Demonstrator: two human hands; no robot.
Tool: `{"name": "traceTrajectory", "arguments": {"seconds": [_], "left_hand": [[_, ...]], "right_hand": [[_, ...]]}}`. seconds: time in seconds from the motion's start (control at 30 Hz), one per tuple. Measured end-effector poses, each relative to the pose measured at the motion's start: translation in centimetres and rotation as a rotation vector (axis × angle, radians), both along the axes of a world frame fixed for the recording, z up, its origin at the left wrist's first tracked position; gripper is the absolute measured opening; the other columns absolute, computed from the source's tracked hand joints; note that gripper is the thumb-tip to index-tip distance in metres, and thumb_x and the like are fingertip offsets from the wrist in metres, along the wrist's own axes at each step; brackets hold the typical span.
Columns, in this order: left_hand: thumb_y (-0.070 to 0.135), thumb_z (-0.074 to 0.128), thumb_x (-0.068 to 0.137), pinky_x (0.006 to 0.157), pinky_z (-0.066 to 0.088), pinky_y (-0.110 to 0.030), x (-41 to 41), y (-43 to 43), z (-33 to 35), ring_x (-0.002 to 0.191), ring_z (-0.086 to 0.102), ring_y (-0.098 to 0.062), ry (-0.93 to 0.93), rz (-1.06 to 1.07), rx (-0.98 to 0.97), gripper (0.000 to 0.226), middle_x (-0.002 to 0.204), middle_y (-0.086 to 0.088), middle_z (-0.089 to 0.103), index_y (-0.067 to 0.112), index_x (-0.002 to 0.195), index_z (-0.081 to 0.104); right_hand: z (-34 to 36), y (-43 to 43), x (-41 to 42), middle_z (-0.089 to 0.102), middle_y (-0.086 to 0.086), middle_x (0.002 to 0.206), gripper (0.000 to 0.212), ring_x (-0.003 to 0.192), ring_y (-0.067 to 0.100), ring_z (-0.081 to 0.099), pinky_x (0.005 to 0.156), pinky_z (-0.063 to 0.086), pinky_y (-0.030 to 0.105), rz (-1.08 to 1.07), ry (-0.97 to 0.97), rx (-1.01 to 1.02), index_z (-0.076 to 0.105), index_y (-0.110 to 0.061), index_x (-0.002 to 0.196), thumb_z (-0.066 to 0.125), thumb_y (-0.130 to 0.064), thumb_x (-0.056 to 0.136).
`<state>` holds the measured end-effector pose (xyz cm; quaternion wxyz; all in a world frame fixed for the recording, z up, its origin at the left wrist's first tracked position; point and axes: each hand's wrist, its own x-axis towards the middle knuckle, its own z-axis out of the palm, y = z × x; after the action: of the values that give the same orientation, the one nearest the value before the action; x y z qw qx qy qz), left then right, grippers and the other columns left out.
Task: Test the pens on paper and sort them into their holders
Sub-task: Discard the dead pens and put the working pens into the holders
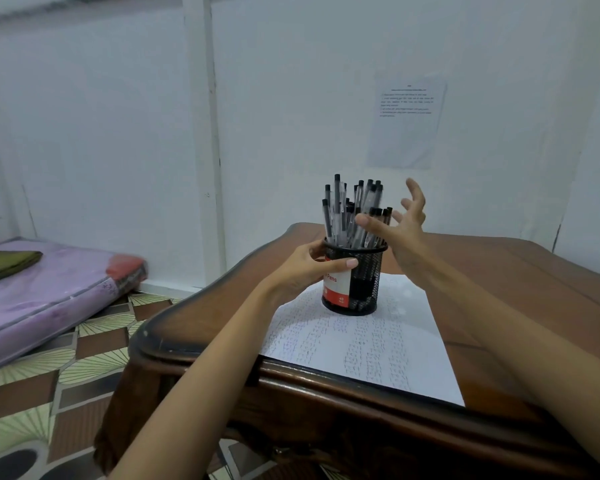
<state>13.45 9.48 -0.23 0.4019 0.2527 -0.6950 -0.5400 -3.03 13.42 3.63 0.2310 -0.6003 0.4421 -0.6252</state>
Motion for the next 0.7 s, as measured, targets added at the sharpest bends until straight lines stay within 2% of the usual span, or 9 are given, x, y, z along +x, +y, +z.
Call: {"name": "traceTrajectory", "arguments": {"seconds": [0.1, 0.17, 0.23, 0.27, 0.3, 0.33, 0.47, 0.6, 0.7], "left_hand": [[0.024, 0.078, 0.066, 0.098, 0.047, -0.035, 0.0, -0.1, -0.1, 0.112, 0.059, -0.022, -0.005, -0.008, -0.002, 0.048, 0.118, -0.009, 0.064, 0.019, 0.111, 0.063], [0.028, 0.081, 0.06, 0.098, 0.048, -0.035, -0.1, -0.1, -0.1, 0.113, 0.059, -0.022, -0.007, -0.006, 0.002, 0.057, 0.12, -0.01, 0.063, 0.018, 0.112, 0.062], [0.03, 0.082, 0.057, 0.097, 0.048, -0.035, -0.1, -0.2, 0.0, 0.113, 0.059, -0.023, -0.012, 0.001, 0.005, 0.059, 0.121, -0.011, 0.062, 0.018, 0.111, 0.062], [0.03, 0.081, 0.057, 0.097, 0.048, -0.035, -0.1, -0.1, 0.0, 0.112, 0.059, -0.023, -0.014, 0.001, 0.005, 0.058, 0.121, -0.011, 0.062, 0.019, 0.111, 0.062], [0.029, 0.081, 0.058, 0.097, 0.048, -0.034, -0.1, -0.1, 0.0, 0.112, 0.059, -0.023, -0.015, -0.001, 0.006, 0.057, 0.121, -0.011, 0.062, 0.019, 0.111, 0.062], [0.029, 0.081, 0.059, 0.096, 0.048, -0.034, 0.0, -0.1, 0.0, 0.112, 0.059, -0.023, -0.016, -0.003, 0.005, 0.057, 0.121, -0.011, 0.062, 0.018, 0.112, 0.062], [0.03, 0.081, 0.059, 0.098, 0.048, -0.035, 0.1, -0.2, -0.2, 0.113, 0.058, -0.025, -0.025, 0.007, -0.009, 0.061, 0.122, -0.014, 0.061, 0.015, 0.115, 0.062], [0.033, 0.082, 0.056, 0.1, 0.046, -0.039, 0.0, -0.3, -0.2, 0.114, 0.058, -0.026, -0.036, 0.022, -0.022, 0.062, 0.121, -0.015, 0.061, 0.014, 0.113, 0.063], [0.033, 0.081, 0.056, 0.101, 0.045, -0.041, 0.0, -0.3, -0.2, 0.113, 0.059, -0.026, -0.032, 0.018, -0.028, 0.052, 0.117, -0.012, 0.064, 0.02, 0.104, 0.066]], "right_hand": [[0.0, -0.2, -0.5, 0.029, 0.005, 0.138, 0.103, 0.126, 0.015, 0.035, 0.098, 0.034, 0.03, 0.01, -0.021, -0.111, 0.027, -0.038, 0.134, 0.073, -0.059, 0.044], [0.2, -0.6, -1.0, 0.045, 0.001, 0.127, 0.066, 0.121, 0.014, 0.045, 0.1, 0.042, 0.036, 0.015, -0.053, -0.177, 0.045, -0.033, 0.122, 0.073, -0.053, 0.066], [0.8, -0.7, -1.1, 0.053, -0.001, 0.114, 0.024, 0.11, 0.013, 0.054, 0.099, 0.047, 0.038, -0.082, -0.054, -0.277, 0.056, -0.027, 0.108, 0.066, -0.024, 0.086], [1.2, -0.6, -0.9, 0.05, 0.001, 0.113, 0.023, 0.108, 0.013, 0.056, 0.094, 0.049, 0.028, -0.161, -0.016, -0.34, 0.057, -0.026, 0.102, 0.062, -0.008, 0.088], [1.6, -0.4, -0.6, 0.044, 0.002, 0.115, 0.031, 0.107, 0.014, 0.056, 0.087, 0.05, 0.016, -0.232, 0.035, -0.399, 0.057, -0.024, 0.1, 0.059, 0.004, 0.086], [2.1, -0.2, -0.2, 0.036, 0.002, 0.118, 0.038, 0.109, 0.016, 0.054, 0.08, 0.049, 0.01, -0.273, 0.075, -0.453, 0.057, -0.021, 0.101, 0.059, 0.011, 0.082], [4.3, -0.3, 0.3, 0.021, -0.001, 0.124, 0.056, 0.114, 0.017, 0.043, 0.07, 0.055, 0.018, -0.304, 0.218, -0.566, 0.055, -0.016, 0.116, 0.058, 0.019, 0.073], [7.2, 0.2, 0.6, 0.021, 0.002, 0.128, 0.059, 0.122, 0.023, 0.04, 0.075, 0.056, 0.021, -0.295, 0.336, -0.694, 0.054, -0.028, 0.111, 0.06, 0.016, 0.072], [8.4, 0.9, 1.4, 0.023, 0.006, 0.13, 0.054, 0.117, 0.014, 0.044, 0.08, 0.055, 0.025, -0.269, 0.456, -0.758, 0.058, -0.018, 0.113, 0.06, 0.017, 0.072]]}}
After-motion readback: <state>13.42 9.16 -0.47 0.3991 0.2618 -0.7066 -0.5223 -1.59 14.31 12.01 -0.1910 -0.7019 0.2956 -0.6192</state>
